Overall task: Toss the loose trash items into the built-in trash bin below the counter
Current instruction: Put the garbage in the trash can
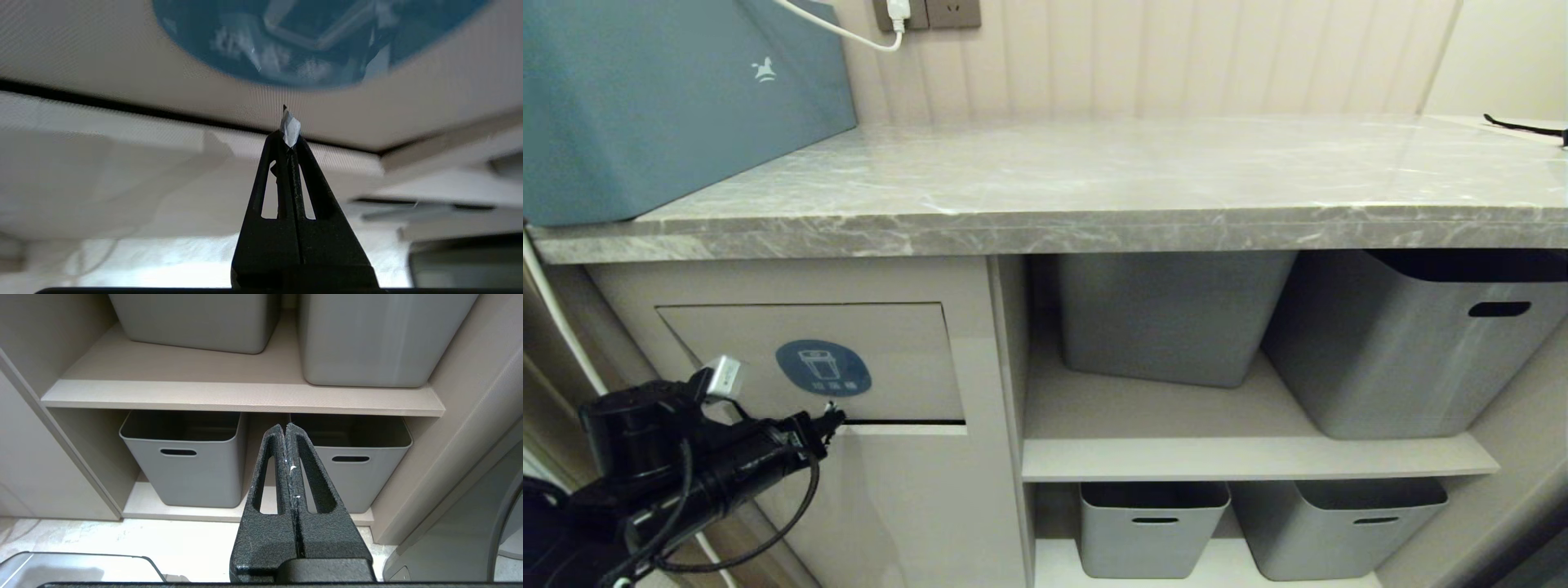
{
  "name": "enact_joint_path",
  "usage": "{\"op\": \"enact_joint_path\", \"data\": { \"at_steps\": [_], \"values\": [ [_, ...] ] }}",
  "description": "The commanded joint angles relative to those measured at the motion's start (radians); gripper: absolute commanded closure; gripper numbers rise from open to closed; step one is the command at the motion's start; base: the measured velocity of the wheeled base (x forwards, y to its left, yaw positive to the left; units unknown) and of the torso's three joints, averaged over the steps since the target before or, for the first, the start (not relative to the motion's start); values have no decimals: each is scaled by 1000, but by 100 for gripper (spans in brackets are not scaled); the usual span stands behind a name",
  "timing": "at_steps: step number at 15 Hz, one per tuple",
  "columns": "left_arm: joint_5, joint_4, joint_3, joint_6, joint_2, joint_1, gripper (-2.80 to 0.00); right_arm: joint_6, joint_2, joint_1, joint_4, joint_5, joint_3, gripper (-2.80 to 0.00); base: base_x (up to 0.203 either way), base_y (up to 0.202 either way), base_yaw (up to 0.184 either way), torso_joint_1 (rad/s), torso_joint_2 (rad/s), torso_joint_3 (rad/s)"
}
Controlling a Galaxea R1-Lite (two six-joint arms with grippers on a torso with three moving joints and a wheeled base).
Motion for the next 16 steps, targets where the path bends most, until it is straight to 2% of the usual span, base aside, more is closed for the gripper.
{"op": "enact_joint_path", "data": {
  "at_steps": [1,5,10,15,16],
  "values": [
    [-1,-45,-12,-22,58,-4,0,0,0,0,0,1,1,0,0,0,0,0,0,0],
    [6,-88,-77,-30,131,-31,0,0,0,0,0,1,0,0,0,0,0,0,0,0],
    [116,-92,-213,-60,226,-86,0,0,1,-1,0,1,0,0,0,0,0,0,0,0],
    [141,-92,-254,-86,268,-109,0,0,0,-1,0,1,0,0,0,0,0,0,0,0],
    [141,-92,-257,-86,272,-109,-65,0,1,1,0,1,1,0,0,0,0,0,0,0]
  ]
}}
